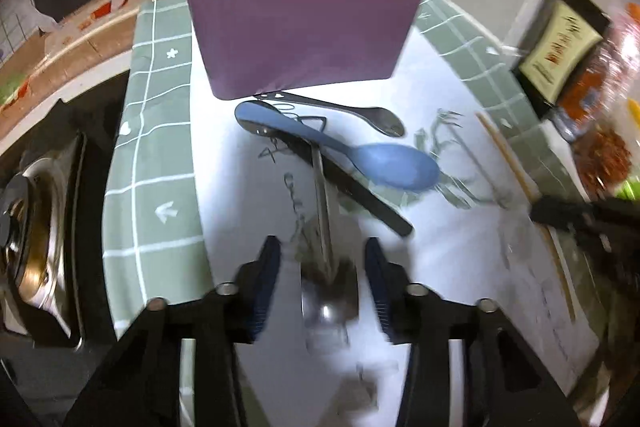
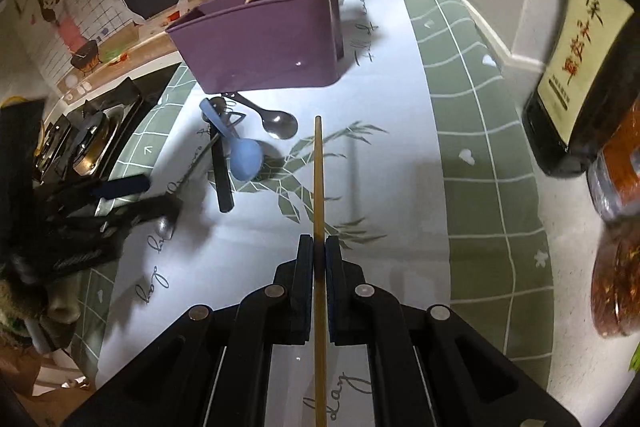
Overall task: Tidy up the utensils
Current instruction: 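Grasp the metal spatula with the left tool while the right tool holds the chopstick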
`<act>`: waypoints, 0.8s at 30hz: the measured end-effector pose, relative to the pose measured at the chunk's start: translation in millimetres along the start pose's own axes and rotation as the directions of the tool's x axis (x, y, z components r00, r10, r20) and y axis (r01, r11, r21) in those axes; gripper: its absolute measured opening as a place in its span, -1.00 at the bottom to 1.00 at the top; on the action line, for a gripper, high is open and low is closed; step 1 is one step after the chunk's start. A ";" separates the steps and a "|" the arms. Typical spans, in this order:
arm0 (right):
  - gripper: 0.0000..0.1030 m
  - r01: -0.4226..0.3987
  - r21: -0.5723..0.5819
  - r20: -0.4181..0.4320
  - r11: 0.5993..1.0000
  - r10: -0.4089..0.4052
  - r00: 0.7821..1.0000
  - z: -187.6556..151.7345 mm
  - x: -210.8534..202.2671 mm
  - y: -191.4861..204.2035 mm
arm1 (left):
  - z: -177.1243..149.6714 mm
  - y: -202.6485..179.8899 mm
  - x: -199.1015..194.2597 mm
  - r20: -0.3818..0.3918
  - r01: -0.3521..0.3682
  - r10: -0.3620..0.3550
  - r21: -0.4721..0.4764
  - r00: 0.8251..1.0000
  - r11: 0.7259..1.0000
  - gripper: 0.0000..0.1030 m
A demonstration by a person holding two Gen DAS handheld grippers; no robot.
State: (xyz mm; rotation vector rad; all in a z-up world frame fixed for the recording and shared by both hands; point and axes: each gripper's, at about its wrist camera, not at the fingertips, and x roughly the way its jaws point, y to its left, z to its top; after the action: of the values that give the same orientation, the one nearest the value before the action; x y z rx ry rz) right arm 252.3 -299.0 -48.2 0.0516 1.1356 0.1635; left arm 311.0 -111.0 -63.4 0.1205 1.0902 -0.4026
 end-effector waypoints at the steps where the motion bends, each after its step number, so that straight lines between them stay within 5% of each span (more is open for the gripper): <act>1: -0.89 0.000 0.003 -0.001 1.000 0.000 1.000 -0.8 0.7 0.4 | 8.0 2.8 7.7 -0.024 -0.005 0.004 -0.017 1.000 1.000 -0.39; 6: -0.89 -0.024 0.017 -0.005 1.000 0.024 1.000 -4.7 0.0 0.7 | 15.4 2.9 20.6 -0.066 0.014 -0.015 -0.018 0.998 1.000 -0.81; 12: -0.89 -0.054 0.038 -0.020 0.998 0.054 0.998 -6.4 2.0 -1.0 | -18.9 -1.3 2.1 -0.093 0.007 -0.003 0.043 0.996 0.999 -0.83; 24: -0.89 -0.133 -0.004 -0.096 0.991 0.132 0.987 -3.8 27.8 29.9 | -72.5 16.8 -35.1 -0.137 0.047 -0.049 -0.016 0.989 0.999 -0.79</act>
State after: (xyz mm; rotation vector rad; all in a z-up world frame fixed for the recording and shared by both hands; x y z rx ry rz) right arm 257.2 -265.4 -71.1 0.1109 1.2275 0.2931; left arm 242.7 -65.3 -67.9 0.1120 1.2331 -0.4349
